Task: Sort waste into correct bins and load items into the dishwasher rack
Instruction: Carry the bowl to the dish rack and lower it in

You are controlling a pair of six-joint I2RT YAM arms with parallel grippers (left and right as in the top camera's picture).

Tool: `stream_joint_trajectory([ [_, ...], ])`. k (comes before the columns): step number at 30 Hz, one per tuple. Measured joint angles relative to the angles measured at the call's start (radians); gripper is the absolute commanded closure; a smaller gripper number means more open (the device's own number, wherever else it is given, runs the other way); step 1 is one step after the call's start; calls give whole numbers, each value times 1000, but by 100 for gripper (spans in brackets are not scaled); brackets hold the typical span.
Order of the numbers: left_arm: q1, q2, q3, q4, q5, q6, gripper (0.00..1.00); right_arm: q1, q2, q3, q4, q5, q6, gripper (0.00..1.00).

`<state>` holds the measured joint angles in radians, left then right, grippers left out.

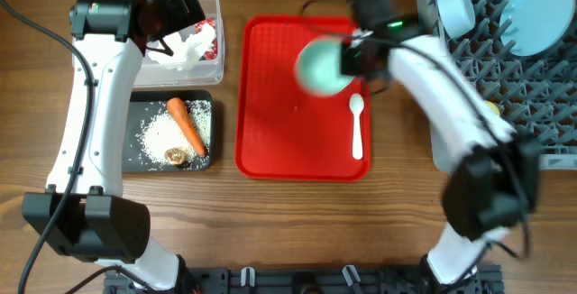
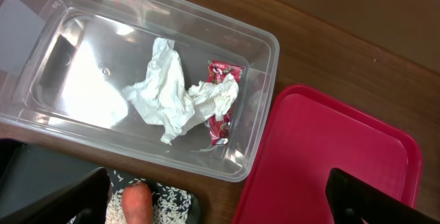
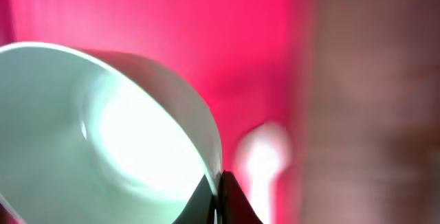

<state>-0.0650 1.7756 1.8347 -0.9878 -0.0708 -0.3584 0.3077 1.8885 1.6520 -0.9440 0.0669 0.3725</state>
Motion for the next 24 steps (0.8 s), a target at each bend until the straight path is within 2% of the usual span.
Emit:
stream_joint_trajectory([
  [5, 0, 0, 0, 0, 0, 0, 0, -96, -146, 21, 21, 447, -12, 96],
  [9, 0, 0, 0, 0, 0, 0, 0, -155, -178, 21, 118, 792, -18, 96],
  [11, 0, 0, 0, 0, 0, 0, 0, -180, -177, 19, 167, 893, -32, 96],
  [14, 0, 0, 0, 0, 0, 0, 0, -237, -171, 3, 243, 978, -79, 96],
  [24, 0, 0, 0, 0, 0, 0, 0, -340, -90, -103, 193, 1075, -118, 96],
])
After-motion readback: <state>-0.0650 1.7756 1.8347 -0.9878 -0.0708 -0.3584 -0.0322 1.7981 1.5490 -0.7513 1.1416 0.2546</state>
